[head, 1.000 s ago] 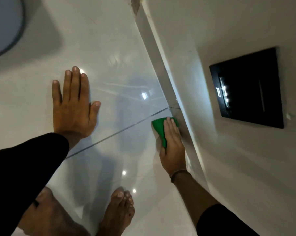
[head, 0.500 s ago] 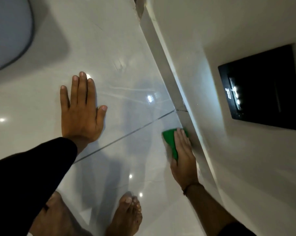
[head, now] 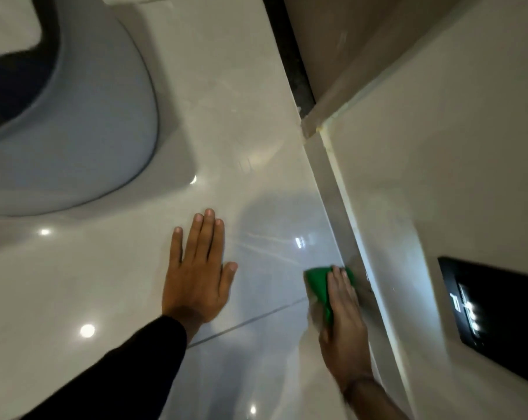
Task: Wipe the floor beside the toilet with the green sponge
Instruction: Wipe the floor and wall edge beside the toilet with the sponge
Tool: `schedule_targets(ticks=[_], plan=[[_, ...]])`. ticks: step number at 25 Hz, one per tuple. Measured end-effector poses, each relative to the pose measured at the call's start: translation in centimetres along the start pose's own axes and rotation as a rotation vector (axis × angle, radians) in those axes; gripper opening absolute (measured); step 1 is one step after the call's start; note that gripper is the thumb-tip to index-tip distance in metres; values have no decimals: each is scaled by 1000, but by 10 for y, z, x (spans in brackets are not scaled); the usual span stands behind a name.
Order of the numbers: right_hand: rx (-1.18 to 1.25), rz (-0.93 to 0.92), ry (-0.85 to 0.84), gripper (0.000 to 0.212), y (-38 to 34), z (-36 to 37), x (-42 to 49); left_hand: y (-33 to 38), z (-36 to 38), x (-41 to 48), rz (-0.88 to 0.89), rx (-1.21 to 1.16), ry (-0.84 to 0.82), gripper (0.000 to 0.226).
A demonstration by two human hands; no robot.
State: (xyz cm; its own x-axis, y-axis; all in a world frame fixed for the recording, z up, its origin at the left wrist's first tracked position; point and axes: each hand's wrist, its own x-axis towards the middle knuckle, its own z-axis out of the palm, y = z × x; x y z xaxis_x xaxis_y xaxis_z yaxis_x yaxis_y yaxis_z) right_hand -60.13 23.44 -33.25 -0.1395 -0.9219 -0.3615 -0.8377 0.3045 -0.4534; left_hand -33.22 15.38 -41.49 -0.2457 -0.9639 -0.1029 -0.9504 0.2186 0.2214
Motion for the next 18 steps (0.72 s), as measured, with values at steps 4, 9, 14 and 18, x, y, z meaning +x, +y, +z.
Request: schedule_targets(ticks=[4, 9, 14, 18], plan=[[-53, 15, -40, 88, -18, -7, 39, 0, 1, -1, -4, 18, -19, 79], [-60, -36, 24, 77, -85, 3, 171, 0, -3, 1, -11, 25, -50, 82], [7, -23, 19, 87, -60, -2, 123, -1, -5, 1, -16, 39, -83, 83], [-24, -4, 27, 84, -71, 0, 138, -2, -2, 2, -15, 38, -87, 82]])
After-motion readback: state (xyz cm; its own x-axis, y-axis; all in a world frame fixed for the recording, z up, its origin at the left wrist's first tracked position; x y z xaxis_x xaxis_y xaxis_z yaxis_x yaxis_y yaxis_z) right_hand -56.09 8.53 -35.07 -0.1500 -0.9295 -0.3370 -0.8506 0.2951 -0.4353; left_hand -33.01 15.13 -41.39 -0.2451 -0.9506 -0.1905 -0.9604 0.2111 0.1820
